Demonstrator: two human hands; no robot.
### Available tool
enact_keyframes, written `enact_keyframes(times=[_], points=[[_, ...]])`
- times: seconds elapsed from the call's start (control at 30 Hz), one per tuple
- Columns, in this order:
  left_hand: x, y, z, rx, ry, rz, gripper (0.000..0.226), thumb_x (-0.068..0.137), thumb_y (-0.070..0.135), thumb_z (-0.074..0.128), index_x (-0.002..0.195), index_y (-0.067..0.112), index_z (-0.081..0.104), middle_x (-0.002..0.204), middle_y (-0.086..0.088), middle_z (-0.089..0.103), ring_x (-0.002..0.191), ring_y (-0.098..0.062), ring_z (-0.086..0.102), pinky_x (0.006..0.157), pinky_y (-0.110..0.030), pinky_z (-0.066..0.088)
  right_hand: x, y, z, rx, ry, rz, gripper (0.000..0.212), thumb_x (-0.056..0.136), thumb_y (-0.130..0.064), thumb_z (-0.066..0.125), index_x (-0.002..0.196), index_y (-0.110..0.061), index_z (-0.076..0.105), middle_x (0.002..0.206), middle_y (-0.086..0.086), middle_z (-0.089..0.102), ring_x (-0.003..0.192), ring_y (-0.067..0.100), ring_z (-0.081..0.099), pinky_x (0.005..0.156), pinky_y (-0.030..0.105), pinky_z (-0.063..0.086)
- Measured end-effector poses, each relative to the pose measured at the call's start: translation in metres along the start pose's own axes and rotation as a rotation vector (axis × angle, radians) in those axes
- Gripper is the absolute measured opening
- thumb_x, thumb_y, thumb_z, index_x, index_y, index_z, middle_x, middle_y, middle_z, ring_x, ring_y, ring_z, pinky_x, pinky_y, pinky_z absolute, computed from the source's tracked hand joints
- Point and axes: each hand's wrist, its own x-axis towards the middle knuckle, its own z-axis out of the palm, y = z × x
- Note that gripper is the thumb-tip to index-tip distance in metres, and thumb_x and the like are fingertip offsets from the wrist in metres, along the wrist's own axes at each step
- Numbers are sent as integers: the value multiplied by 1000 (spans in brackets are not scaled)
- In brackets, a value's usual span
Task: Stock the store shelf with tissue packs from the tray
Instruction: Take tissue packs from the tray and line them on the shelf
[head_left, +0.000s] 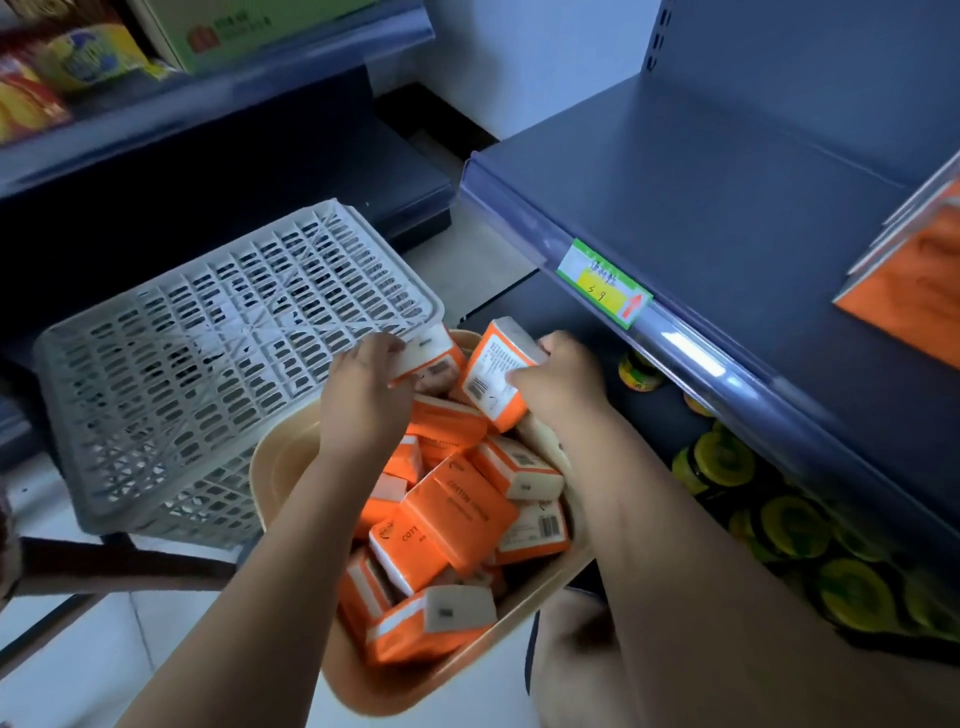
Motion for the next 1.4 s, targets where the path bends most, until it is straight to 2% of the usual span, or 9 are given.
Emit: enact_keyframes(times=[0.13, 0.3, 0.4, 0.57, 0.67, 0.77, 1.1, 1.23, 1.4], points=[[-15, 17, -24, -321, 102, -113, 33, 89, 25, 77, 119, 23, 64, 105, 11, 65, 93, -4, 60, 85, -31, 50, -21, -16, -12, 588, -79, 219, 14, 96, -17, 70, 102, -4, 67, 71, 8, 65, 44, 10, 58, 41, 16, 40], [-28, 51, -62, -658, 183, -200, 29, 84, 44, 77, 110, 37, 65, 103, 6, 70, 96, -21, 71, 84, -53, 61, -54, -33, -15, 1129, -215, 255, 10, 102, -13, 59, 98, -5, 65, 76, 16, 71, 59, 22, 60, 59, 29, 47], [-37, 81, -77, -686, 241, -109, 21, 87, 35, 75, 105, 38, 65, 100, 9, 67, 95, -15, 69, 83, -47, 61, -76, -36, -17, 1073, -266, 173, 17, 99, -19, 65, 115, -12, 64, 104, 18, 75, 83, 29, 74, 70, 37, 59], [-51, 118, -89, -526, 311, 125, 27, 89, 20, 77, 113, 28, 64, 108, 5, 59, 96, 1, 55, 80, -6, 39, -103, -56, -34, 708, -184, 130, 13, 95, -19, 62, 105, -24, 70, 99, 4, 77, 87, 24, 73, 79, 37, 59], [-61, 133, -91, -443, 341, 170, 32, 89, 20, 73, 118, 28, 62, 110, 6, 54, 100, -7, 55, 87, -22, 46, -119, -53, -53, 917, -188, 20, 14, 100, -30, 59, 106, -29, 72, 96, 4, 78, 83, 25, 74, 69, 34, 55], [-71, 150, -92, -367, 378, 252, 39, 88, 12, 69, 124, 22, 60, 114, 1, 53, 106, -23, 55, 90, -42, 49, -143, -55, -77, 1069, -270, -12, 51, 87, -64, 69, 117, -23, 74, 108, 7, 78, 92, 26, 76, 66, 35, 59], [-98, 234, -103, -753, 214, 418, 28, 93, 12, 73, 115, 28, 65, 110, 12, 60, 108, -15, 61, 94, -46, 52, -188, -21, -171, 997, 281, -137, 12, 78, -18, 72, 89, -15, 68, 69, -4, 68, 67, 16, 65, 67, 32, 55], [-120, 279, -109, -942, 73, 456, 27, 91, 5, 75, 110, 21, 67, 107, 1, 67, 101, -15, 66, 85, -26, 54, -215, 16, -233, 1047, 285, -226, 24, 73, -17, 71, 98, -15, 70, 110, 20, 74, 112, 39, 70, 102, 62, 52], [-151, 326, -91, -1038, -146, 551, 33, 84, -6, 78, 108, 12, 67, 104, 1, 71, 96, -12, 65, 88, -28, 54, -254, 75, -298, 1070, 329, -361, 57, 79, 2, 60, 132, -20, 60, 131, 8, 71, 121, 25, 68, 99, 50, 57]])
